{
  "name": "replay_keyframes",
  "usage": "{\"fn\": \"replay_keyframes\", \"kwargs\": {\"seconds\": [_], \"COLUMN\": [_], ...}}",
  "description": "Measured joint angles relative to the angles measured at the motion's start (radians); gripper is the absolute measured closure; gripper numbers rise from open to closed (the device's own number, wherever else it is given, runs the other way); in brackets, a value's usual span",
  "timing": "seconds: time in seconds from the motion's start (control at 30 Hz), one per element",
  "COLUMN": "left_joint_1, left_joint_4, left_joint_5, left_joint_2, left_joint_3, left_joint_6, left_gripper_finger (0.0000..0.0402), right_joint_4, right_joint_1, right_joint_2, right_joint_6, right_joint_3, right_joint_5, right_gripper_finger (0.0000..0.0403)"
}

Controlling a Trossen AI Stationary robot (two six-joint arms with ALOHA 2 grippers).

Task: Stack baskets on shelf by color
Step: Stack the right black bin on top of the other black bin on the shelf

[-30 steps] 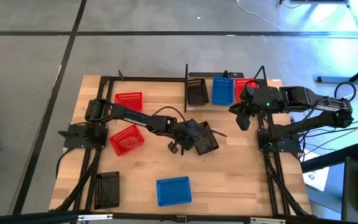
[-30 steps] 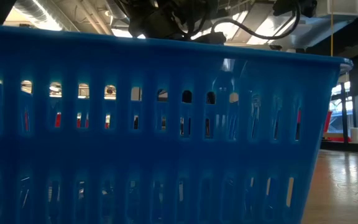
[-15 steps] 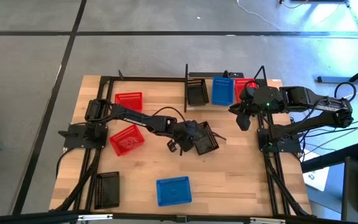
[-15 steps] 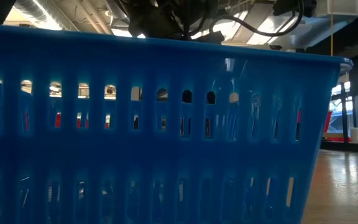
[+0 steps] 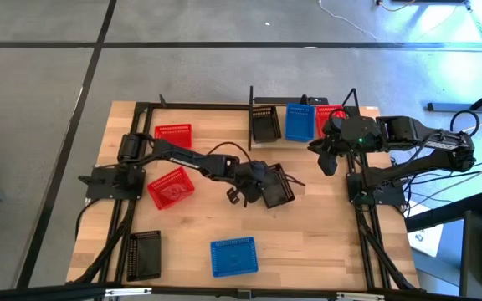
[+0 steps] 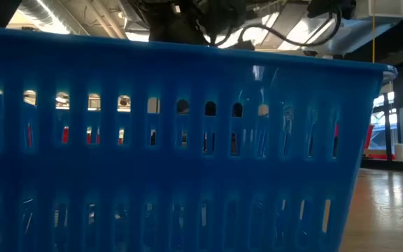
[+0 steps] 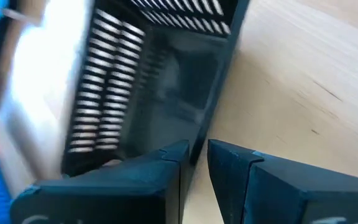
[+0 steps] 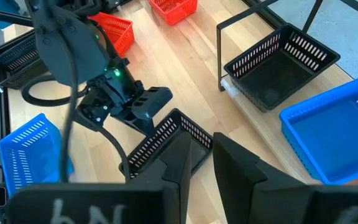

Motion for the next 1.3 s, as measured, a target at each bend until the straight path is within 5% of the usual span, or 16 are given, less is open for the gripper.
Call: {"fn": "replay_keyframes", "kwargs": {"seconds": [0.53, 0.77, 1.1, 1.3], "left_joint_1": [0.006, -0.003, 0.000, 0.048], "left_joint_4": [0.023, 0.013, -0.383, -0.617], "left_joint_5": [0.064, -0.026, -0.020, -0.022], "left_joint_2": [0.036, 0.048, 0.048, 0.046], "left_joint_3": [-0.002, 0.026, 0.344, 0.543], "left_joint_6": [0.000, 0.023, 0.030, 0.187], "left_gripper_finger": [0.0351, 0.0386, 0.0400, 0.0401], "right_joint_4": [0.000, 0.001, 0.001, 0.001], "right_joint_1": [0.000, 0.000, 0.000, 0.000], "right_joint_2": [0.000, 0.000, 0.000, -0.001], "right_joint_6": [0.002, 0.008, 0.009, -0.001], "right_joint_3": [0.000, 0.000, 0.000, 0.000], "right_joint_5": [0.000, 0.000, 0.000, -0.003], "right_gripper_finger": [0.0336, 0.0336, 0.0336, 0.0336]}}
